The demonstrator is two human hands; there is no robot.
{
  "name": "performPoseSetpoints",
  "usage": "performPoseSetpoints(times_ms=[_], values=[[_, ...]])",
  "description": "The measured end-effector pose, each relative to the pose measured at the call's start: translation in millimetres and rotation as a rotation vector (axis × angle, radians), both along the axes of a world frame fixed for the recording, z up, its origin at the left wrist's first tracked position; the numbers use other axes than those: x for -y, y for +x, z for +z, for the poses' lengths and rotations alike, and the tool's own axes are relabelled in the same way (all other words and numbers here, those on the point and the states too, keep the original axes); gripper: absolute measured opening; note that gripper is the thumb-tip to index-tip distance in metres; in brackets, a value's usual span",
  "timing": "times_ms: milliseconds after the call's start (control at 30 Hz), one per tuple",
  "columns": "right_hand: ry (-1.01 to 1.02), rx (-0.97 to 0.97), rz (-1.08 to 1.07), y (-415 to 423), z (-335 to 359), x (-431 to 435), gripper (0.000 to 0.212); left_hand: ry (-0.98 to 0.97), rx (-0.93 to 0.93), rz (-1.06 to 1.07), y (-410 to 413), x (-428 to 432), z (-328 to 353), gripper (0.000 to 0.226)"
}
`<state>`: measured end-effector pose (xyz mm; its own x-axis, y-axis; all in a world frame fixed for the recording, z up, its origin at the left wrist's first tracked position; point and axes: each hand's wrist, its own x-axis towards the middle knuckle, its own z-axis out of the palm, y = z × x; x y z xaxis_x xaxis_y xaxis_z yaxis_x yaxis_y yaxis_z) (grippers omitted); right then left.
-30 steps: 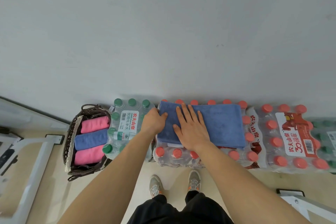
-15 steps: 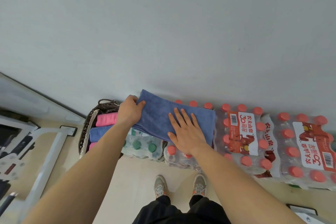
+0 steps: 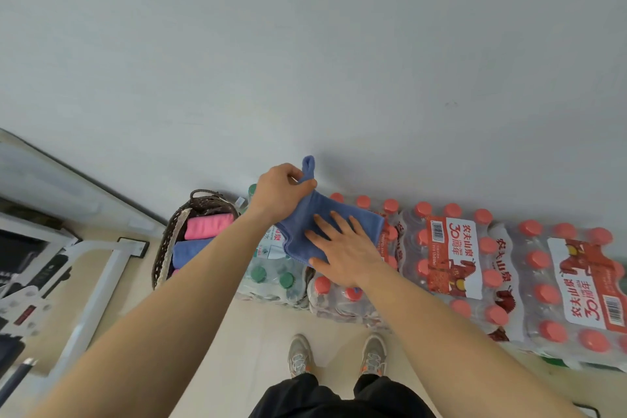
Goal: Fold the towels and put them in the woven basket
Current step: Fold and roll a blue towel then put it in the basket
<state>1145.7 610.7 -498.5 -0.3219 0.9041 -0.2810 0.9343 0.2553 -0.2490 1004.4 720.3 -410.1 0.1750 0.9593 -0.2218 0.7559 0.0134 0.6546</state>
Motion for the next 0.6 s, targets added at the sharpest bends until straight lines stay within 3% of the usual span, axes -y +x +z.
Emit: performPoseSetpoints(times_ms=[267, 600], values=[[0.097, 0.062, -0.183, 78.1, 2.6, 42.6, 0.056, -0.061, -0.026, -0.167, 45.5, 38.3, -23.7, 0.012], [-0.033, 0.008, -0.236, 91.4, 0.7, 60.9, 0.065, -0.039, -0.147, -0.271, 76.8, 77.6, -43.8, 0.019]])
